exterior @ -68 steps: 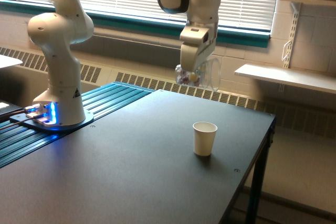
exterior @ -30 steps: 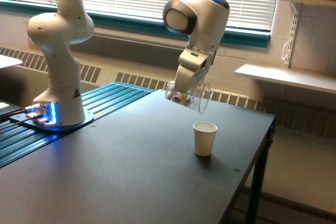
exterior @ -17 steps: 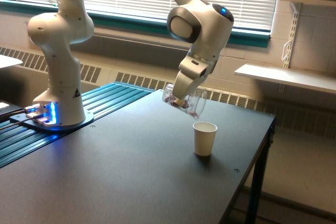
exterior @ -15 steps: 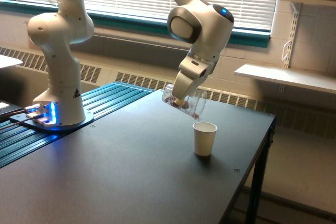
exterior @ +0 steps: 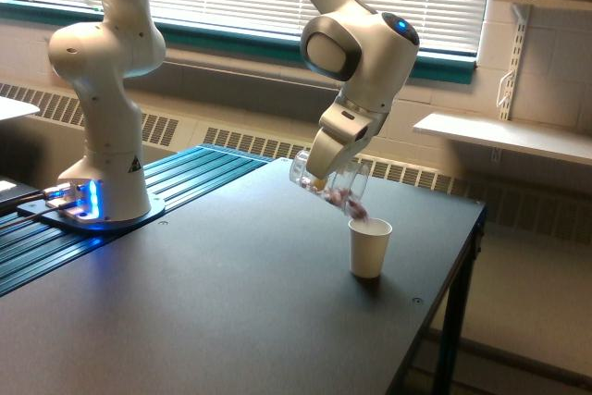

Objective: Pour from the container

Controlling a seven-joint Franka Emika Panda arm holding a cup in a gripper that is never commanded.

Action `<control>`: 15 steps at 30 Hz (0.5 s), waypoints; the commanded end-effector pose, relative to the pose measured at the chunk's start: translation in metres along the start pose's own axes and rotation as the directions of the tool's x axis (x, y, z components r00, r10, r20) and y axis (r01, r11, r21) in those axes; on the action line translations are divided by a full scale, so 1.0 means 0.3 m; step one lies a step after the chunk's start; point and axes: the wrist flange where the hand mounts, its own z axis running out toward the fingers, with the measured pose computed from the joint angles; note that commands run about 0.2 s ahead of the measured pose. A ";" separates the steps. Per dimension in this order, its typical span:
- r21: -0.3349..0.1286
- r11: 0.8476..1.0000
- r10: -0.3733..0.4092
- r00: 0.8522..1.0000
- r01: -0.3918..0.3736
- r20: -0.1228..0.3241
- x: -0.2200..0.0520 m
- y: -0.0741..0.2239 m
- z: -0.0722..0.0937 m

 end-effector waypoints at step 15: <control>-0.019 1.000 0.018 1.000 -0.017 0.010 -0.018 -0.001 0.021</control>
